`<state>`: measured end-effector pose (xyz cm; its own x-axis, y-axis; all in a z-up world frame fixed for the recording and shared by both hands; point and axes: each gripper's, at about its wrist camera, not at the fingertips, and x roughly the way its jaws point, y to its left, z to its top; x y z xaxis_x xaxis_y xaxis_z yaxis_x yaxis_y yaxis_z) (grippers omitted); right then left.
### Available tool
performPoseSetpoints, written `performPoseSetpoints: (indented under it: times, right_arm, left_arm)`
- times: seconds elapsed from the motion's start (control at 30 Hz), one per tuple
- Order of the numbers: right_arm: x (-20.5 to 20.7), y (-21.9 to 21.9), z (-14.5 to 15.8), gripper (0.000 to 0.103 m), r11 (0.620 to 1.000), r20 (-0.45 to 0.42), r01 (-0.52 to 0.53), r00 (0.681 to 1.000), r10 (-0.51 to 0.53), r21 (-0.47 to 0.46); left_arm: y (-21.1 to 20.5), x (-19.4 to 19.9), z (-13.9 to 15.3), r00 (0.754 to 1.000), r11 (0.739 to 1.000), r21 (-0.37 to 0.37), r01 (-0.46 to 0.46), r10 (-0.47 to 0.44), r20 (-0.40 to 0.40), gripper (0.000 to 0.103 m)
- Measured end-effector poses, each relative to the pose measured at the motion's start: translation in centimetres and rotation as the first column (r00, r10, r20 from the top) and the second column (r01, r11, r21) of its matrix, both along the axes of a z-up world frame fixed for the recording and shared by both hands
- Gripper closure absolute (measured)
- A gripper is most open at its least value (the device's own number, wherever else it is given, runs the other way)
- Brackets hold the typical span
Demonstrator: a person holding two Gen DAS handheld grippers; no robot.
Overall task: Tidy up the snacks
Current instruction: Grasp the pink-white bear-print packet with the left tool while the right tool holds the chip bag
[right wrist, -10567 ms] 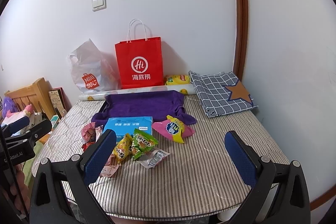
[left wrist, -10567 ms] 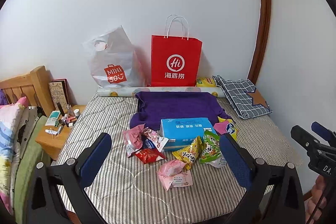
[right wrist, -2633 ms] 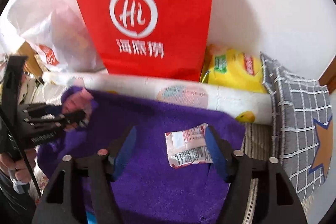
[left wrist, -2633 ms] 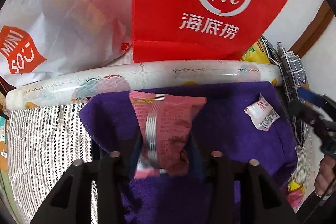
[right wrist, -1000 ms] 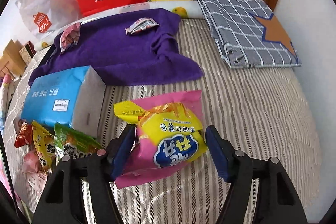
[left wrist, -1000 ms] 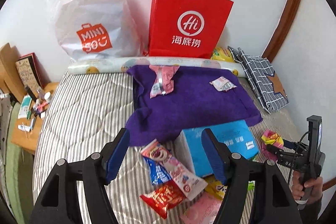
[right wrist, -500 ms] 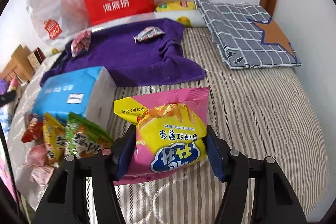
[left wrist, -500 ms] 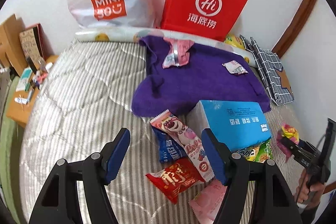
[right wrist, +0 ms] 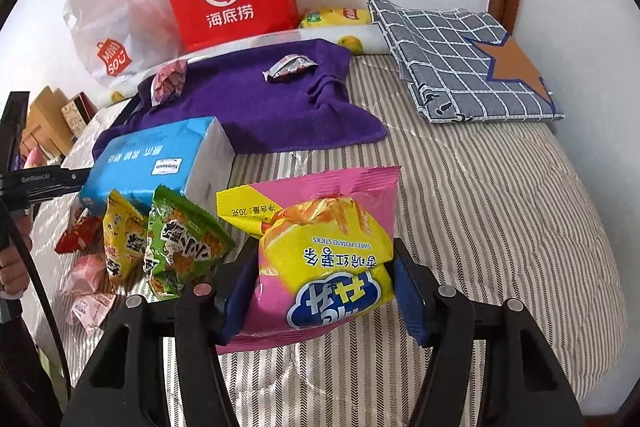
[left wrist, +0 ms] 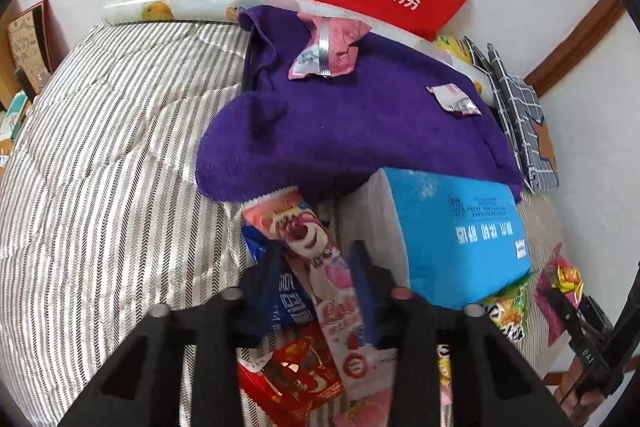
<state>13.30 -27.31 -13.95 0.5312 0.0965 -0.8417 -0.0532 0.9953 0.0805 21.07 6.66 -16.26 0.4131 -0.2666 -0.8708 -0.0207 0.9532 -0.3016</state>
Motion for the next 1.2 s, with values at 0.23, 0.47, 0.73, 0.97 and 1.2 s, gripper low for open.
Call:
performPoseSetpoints:
  times: [0.23, 0.47, 0.73, 0.97, 1.2]
  right_arm:
    - [-0.1, 0.8, 0.5, 0.041, 1.000, 0.023, -0.021, 1.000, 0.021, 0.003]
    - [0.2, 1.5, 0.0, 0.041, 0.999, 0.011, -0.032, 0.999, 0.032, 0.007]
    - [0.0, 1.6, -0.2, 0.041, 1.000, 0.006, -0.026, 1.000, 0.026, 0.008]
    - [-0.3, 1.8, 0.3, 0.041, 0.999, 0.017, -0.037, 0.999, 0.037, 0.000]
    - [0.2, 1.7, 0.0, 0.041, 1.000, 0.008, -0.029, 1.000, 0.029, 0.011]
  left_arm:
    - [1.4, -1.8, 0.4, 1.000, 0.998, 0.069, -0.009, 0.009, 0.003, 0.084]
    - [1.2, -1.4, -0.9, 1.000, 0.993, 0.115, -0.020, 0.019, 0.012, 0.073]
    - [1.8, -2.0, -0.2, 1.000, 0.994, 0.105, -0.002, 0.000, 0.015, 0.094]
    - [3.2, -2.9, 0.7, 0.999, 0.999, 0.049, -0.012, 0.010, 0.044, 0.051]
    - [3.8, -1.7, 2.2, 0.996, 0.995, 0.089, -0.040, 0.033, 0.083, 0.038]
